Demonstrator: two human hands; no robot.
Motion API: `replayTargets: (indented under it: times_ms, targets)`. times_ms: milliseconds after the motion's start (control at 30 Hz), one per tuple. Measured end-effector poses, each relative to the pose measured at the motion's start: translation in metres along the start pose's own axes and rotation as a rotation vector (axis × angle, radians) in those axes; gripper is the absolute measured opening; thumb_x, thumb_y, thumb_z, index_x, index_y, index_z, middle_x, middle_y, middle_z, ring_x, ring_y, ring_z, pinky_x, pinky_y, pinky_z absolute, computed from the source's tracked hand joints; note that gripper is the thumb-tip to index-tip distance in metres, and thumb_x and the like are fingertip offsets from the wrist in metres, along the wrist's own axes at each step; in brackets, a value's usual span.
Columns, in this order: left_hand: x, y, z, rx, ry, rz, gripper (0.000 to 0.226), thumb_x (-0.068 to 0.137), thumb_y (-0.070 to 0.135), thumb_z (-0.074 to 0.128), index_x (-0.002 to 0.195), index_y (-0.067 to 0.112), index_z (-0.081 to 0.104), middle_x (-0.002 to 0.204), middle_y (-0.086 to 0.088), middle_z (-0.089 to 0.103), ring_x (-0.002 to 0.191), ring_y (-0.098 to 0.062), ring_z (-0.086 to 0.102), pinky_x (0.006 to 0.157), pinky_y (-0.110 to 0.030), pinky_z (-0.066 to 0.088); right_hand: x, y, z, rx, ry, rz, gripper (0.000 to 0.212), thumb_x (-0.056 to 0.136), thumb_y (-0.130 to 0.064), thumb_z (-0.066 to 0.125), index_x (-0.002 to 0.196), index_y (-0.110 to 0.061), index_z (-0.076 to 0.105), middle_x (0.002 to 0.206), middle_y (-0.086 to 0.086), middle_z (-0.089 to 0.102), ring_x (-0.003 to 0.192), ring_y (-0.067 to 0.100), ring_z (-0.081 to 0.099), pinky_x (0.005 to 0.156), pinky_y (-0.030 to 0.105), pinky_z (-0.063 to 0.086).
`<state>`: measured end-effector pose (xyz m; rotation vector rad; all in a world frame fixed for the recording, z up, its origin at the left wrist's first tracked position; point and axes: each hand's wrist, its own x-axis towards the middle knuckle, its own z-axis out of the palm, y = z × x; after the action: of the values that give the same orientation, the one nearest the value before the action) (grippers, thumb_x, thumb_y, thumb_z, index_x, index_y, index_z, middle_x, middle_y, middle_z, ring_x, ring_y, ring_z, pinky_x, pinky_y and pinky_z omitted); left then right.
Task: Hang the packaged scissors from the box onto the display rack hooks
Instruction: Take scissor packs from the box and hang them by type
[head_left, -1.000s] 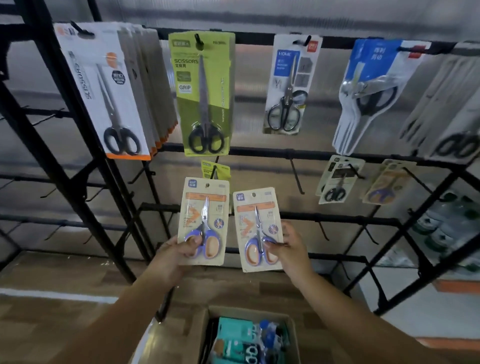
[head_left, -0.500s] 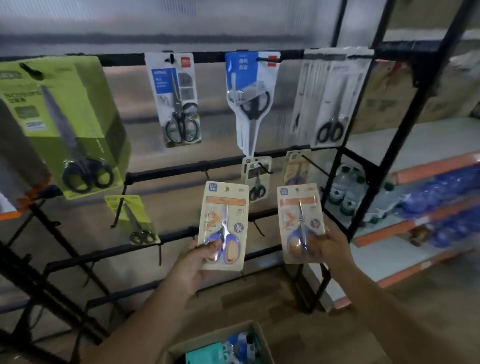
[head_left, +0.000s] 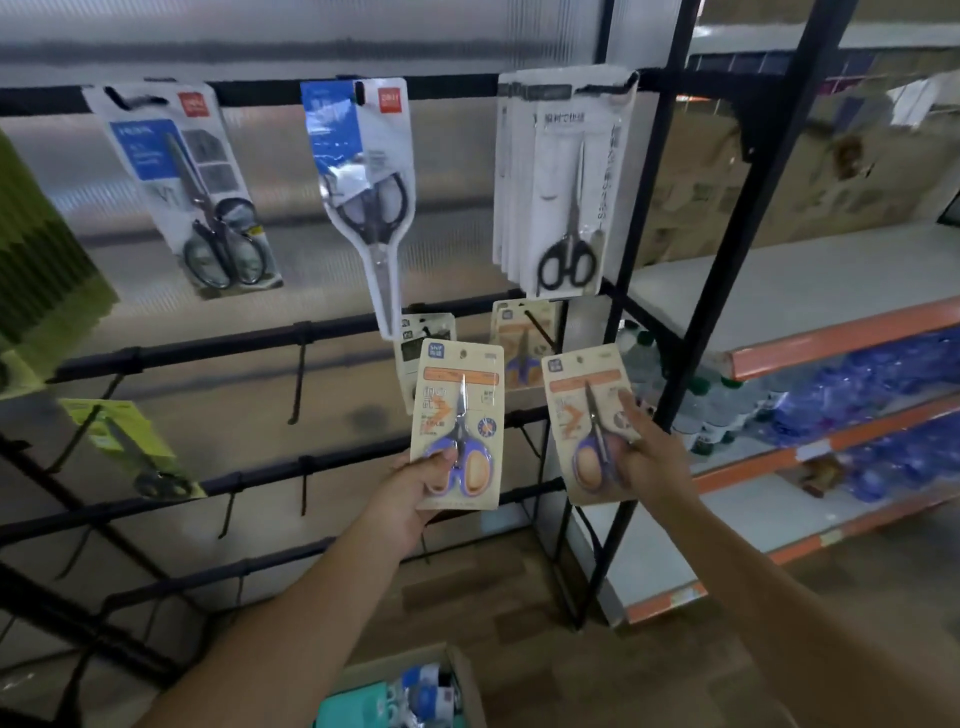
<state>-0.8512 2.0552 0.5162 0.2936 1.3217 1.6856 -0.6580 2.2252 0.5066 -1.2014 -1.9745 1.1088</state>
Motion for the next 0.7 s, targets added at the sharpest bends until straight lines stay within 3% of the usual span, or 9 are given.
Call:
replayTargets:
  times_ms: [67, 133, 200, 233, 300, 367, 500, 600, 700]
  targets:
    - [0.006, -0.004, 0.012, -0.016, 0.037, -0.004, 0.016, 0.087, 0.002, 0.058, 0.096, 0.014, 0.065, 0.075, -0.002, 0.073, 0.073, -0.022, 0.067, 0.075, -0.04, 0.053, 0.008, 0.007, 0.0, -0.098, -0.028, -0.066, 0.053, 0.093, -0.016, 0.052, 0.14, -0.032, 0.035, 0.134, 0.01, 0.052, 0.121, 0.029, 0.05, 0.102, 0.038, 0.041]
    - [0.011, -0.007, 0.023, -0.027, 0.076, 0.001, 0.016, 0.087, 0.002, 0.057, 0.096, 0.014, 0.065, 0.075, -0.002, 0.073, 0.075, -0.023, 0.065, 0.077, -0.041, 0.052, 0.015, 0.008, 0.004, -0.048, -0.037, -0.125, 0.052, 0.093, -0.01, 0.051, 0.14, -0.03, 0.038, 0.132, 0.01, 0.053, 0.117, 0.027, 0.053, 0.098, 0.028, 0.042]
    - [0.013, -0.01, 0.032, -0.03, 0.108, 0.008, 0.017, 0.088, 0.003, 0.057, 0.1, 0.013, 0.064, 0.082, -0.005, 0.072, 0.078, -0.024, 0.065, 0.079, -0.042, 0.052, 0.019, 0.006, 0.007, 0.103, -0.036, -0.109, 0.054, 0.093, 0.0, 0.049, 0.139, -0.027, 0.041, 0.126, 0.004, 0.056, 0.102, 0.013, 0.058, 0.081, 0.004, 0.043]
    - [0.013, -0.011, 0.035, -0.032, 0.121, 0.008, 0.017, 0.088, 0.004, 0.058, 0.101, 0.013, 0.064, 0.086, -0.007, 0.071, 0.08, -0.025, 0.065, 0.08, -0.043, 0.052, 0.019, 0.007, 0.008, 0.175, -0.04, -0.096, 0.054, 0.093, 0.002, 0.048, 0.137, -0.028, 0.042, 0.121, -0.001, 0.057, 0.093, 0.005, 0.059, 0.073, 0.0, 0.043]
    - [0.014, -0.01, 0.04, -0.039, 0.142, 0.014, 0.016, 0.087, 0.006, 0.06, 0.1, 0.014, 0.064, 0.09, -0.008, 0.071, 0.081, -0.025, 0.066, 0.079, -0.043, 0.053, 0.017, 0.012, 0.01, 0.242, -0.057, -0.09, 0.051, 0.094, -0.004, 0.05, 0.135, -0.033, 0.042, 0.109, -0.007, 0.059, 0.086, 0.001, 0.062, 0.073, 0.01, 0.05]
    - [0.016, -0.006, 0.042, -0.038, 0.176, 0.031, 0.015, 0.086, 0.007, 0.062, 0.099, 0.013, 0.065, 0.091, -0.009, 0.07, 0.08, -0.024, 0.066, 0.077, -0.042, 0.053, 0.014, 0.019, 0.009, 0.16, -0.051, -0.111, 0.054, 0.093, -0.009, 0.052, 0.138, -0.035, 0.037, 0.103, 0.0, 0.059, 0.088, 0.012, 0.062, 0.08, 0.023, 0.053]
    - [0.019, 0.001, 0.04, -0.043, 0.224, 0.059, 0.025, 0.085, 0.009, 0.063, 0.11, 0.01, 0.063, 0.101, -0.011, 0.068, 0.085, -0.025, 0.065, 0.071, -0.038, 0.052, 0.017, 0.032, 0.009, 0.232, 0.057, -0.074, 0.051, 0.09, -0.011, 0.059, 0.135, -0.028, 0.044, 0.103, 0.001, 0.059, 0.082, 0.007, 0.055, 0.059, -0.005, 0.037]
    - [0.021, 0.001, 0.04, -0.058, 0.243, 0.059, 0.033, 0.085, 0.01, 0.063, 0.117, 0.008, 0.061, 0.108, -0.013, 0.067, 0.09, -0.026, 0.065, 0.07, -0.038, 0.051, 0.032, 0.029, 0.015, 0.146, -0.005, -0.113, 0.052, 0.091, -0.007, 0.055, 0.139, -0.022, 0.041, 0.097, 0.0, 0.059, 0.073, -0.007, 0.05, 0.054, -0.005, 0.035]
    - [0.024, -0.001, 0.044, -0.078, 0.251, 0.039, 0.038, 0.084, 0.009, 0.064, 0.121, 0.007, 0.059, 0.114, -0.015, 0.066, 0.094, -0.028, 0.064, 0.071, -0.039, 0.052, 0.068, 0.009, 0.026, -0.049, -0.091, -0.099, 0.053, 0.095, -0.015, 0.049, 0.144, -0.029, 0.032, 0.101, 0.007, 0.065, 0.066, 0.003, 0.053, 0.054, 0.006, 0.04]
